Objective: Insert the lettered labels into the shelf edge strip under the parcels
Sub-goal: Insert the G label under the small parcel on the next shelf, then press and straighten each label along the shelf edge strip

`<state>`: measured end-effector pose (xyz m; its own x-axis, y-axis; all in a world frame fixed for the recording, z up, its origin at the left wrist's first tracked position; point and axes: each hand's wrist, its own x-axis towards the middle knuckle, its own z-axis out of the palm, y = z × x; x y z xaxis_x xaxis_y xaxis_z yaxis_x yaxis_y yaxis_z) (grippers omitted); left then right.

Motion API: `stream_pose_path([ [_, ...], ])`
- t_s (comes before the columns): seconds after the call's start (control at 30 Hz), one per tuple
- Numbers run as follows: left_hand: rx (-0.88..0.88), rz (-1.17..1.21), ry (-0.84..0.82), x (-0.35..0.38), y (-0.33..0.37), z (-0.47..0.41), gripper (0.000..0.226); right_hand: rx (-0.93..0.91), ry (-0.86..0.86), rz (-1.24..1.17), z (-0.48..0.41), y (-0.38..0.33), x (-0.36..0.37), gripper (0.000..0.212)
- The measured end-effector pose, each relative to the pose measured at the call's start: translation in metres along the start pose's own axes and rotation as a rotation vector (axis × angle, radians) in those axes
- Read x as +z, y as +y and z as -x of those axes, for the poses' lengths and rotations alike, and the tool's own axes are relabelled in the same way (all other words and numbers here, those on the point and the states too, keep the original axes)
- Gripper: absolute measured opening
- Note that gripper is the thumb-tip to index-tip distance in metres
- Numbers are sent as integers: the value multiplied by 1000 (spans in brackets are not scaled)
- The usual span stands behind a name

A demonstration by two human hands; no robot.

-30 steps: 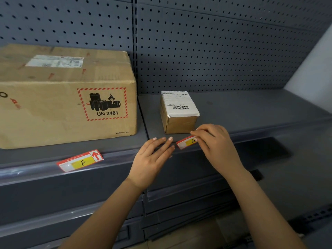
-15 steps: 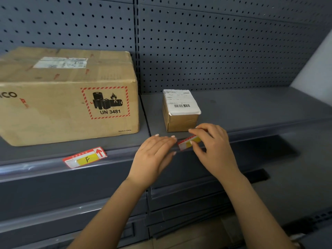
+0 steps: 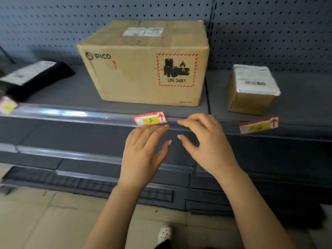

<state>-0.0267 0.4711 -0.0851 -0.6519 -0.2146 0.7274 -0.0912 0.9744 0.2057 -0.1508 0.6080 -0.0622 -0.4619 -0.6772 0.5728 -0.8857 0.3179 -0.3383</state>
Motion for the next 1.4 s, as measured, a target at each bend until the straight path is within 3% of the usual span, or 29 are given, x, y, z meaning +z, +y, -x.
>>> stream_pose_path([
  [0.37, -239, -234, -56, -118, -108, 76, 36, -189, -153, -137, -32, -141, 92, 35],
  [0.7, -291, -302, -16, -251, -271, 127, 39, -304, -164, -184, -92, -327, 207, 40],
  [1.17, -807, -500, 145, -414, -412, 244, 43, -607, -372, -425, -154, -562, 362, 38],
  [1.4, -933, -691, 223, -467, -507, 259, 42, -779, -458, -540, -208, -661, 449, 38],
])
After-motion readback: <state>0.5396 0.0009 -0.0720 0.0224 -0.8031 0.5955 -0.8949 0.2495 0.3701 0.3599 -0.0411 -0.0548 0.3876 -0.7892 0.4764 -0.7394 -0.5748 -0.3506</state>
